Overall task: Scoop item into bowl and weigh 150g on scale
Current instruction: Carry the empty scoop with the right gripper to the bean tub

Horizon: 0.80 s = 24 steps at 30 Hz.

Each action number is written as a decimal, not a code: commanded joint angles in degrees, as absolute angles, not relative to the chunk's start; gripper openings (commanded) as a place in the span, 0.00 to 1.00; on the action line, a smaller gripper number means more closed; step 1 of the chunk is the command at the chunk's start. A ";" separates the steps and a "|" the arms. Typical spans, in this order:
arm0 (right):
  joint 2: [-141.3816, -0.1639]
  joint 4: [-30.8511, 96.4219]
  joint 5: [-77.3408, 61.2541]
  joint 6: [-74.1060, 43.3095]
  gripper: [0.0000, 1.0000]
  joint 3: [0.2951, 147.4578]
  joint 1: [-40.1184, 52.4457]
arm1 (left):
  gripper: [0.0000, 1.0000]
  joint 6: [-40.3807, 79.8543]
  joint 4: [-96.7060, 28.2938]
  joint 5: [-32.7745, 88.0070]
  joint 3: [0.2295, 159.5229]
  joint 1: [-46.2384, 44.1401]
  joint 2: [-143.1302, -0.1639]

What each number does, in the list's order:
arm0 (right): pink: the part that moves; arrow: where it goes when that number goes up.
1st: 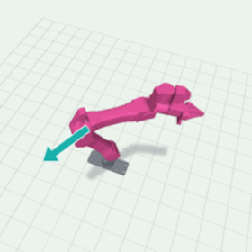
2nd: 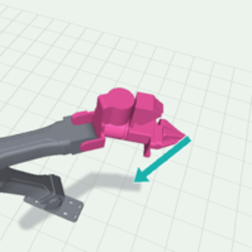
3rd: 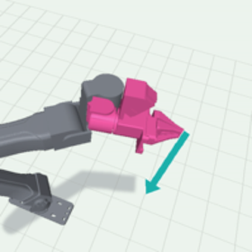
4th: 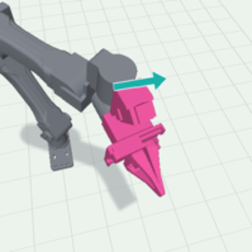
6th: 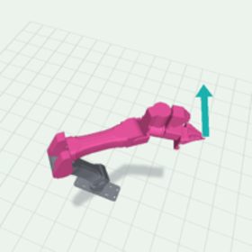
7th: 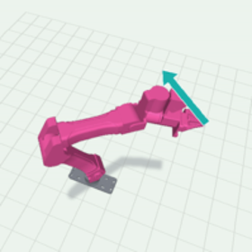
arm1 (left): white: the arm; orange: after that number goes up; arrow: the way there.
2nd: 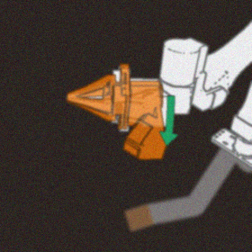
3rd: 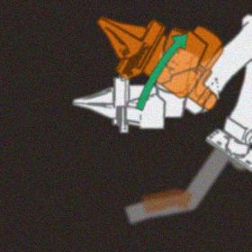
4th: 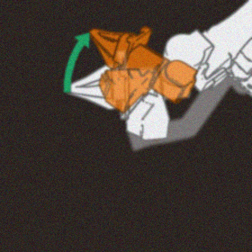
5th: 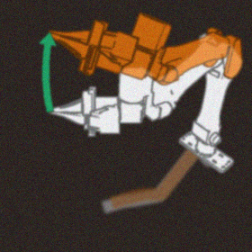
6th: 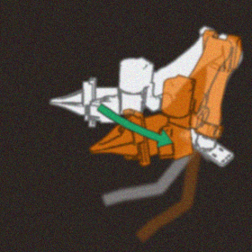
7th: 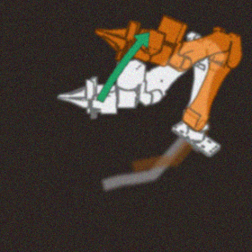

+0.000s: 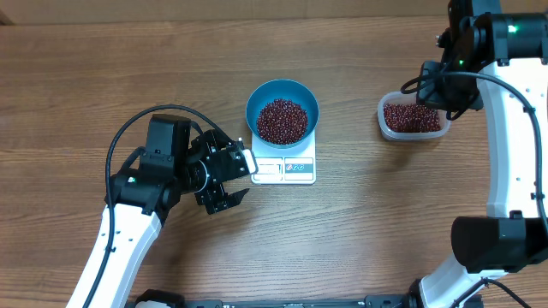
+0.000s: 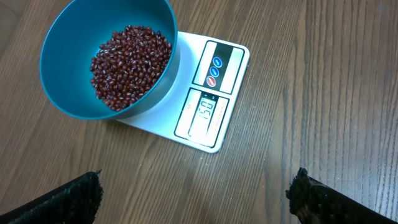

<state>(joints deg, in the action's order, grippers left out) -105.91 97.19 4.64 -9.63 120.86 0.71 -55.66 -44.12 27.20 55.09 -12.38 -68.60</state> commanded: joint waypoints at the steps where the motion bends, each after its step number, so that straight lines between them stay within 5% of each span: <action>1: -104.90 97.06 6.72 -10.81 0.04 122.21 0.75 | 1.00 -55.09 -44.12 27.66 54.78 -12.78 -68.95; 24: -104.90 97.06 16.08 -12.23 0.04 122.21 2.33 | 1.00 -55.09 -44.12 27.66 54.78 -12.78 -68.95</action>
